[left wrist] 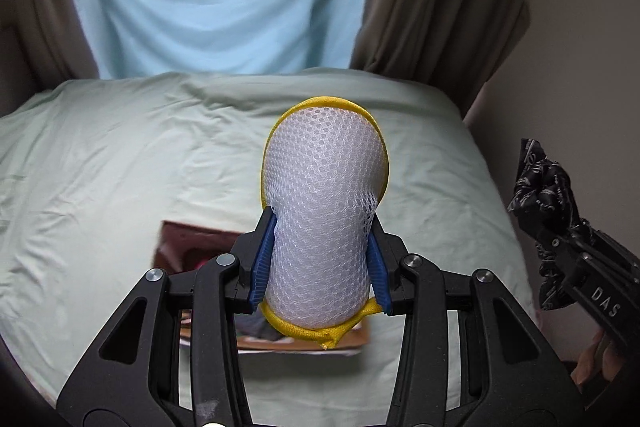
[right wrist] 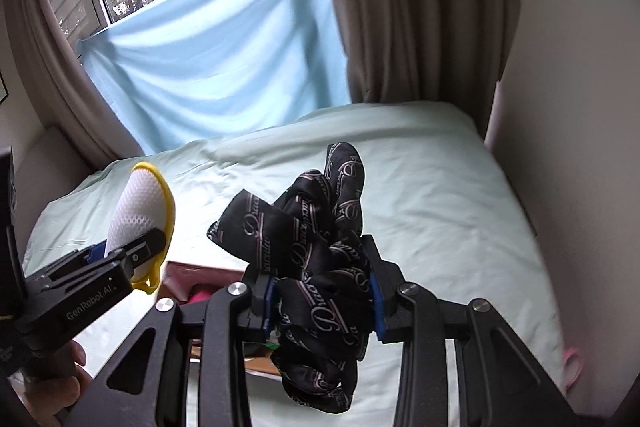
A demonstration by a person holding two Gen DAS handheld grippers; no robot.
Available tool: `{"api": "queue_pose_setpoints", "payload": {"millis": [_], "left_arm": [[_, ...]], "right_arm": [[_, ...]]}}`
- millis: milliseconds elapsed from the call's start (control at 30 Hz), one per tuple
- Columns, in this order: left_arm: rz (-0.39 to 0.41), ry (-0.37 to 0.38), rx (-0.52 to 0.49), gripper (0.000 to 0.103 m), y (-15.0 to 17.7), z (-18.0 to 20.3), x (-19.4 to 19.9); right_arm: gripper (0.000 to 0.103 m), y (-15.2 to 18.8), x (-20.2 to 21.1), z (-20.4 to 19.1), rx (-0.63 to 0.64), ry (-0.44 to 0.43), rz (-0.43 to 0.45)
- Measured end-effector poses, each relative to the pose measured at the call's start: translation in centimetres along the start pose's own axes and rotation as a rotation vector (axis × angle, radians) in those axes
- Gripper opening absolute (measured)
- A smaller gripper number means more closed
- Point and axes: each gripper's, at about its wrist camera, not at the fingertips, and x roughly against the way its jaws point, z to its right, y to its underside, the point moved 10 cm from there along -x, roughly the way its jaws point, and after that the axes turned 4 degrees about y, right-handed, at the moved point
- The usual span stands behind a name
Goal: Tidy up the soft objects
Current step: 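Carry the mesh pad and patterned scrunchie over the box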
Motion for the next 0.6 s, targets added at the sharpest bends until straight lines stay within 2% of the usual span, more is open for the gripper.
{"api": "queue_pose_setpoints", "payload": {"millis": [167, 300, 467, 600], "left_arm": [[-0.036, -0.017, 0.024, 0.038, 1.7, -6.7, 0.5], [-0.086, -0.008, 0.043, 0.038, 3.5, -11.5, -0.9], [-0.172, -0.017, 0.074, 0.038, 6.4, -16.3, -4.0], [-0.247, -0.018, 0.113, 0.038, 8.9, -19.2, -6.4]], "right_arm": [[0.033, 2.7, -1.9, -5.3, -0.045, -0.009, -0.057], [0.033, 5.5, -3.4, -8.5, -0.067, -0.012, -0.109], [0.033, 8.7, -7.3, -11.0, -0.071, -0.007, -0.196], [0.033, 10.6, -10.2, -11.2, -0.065, 0.0, -0.259]]}}
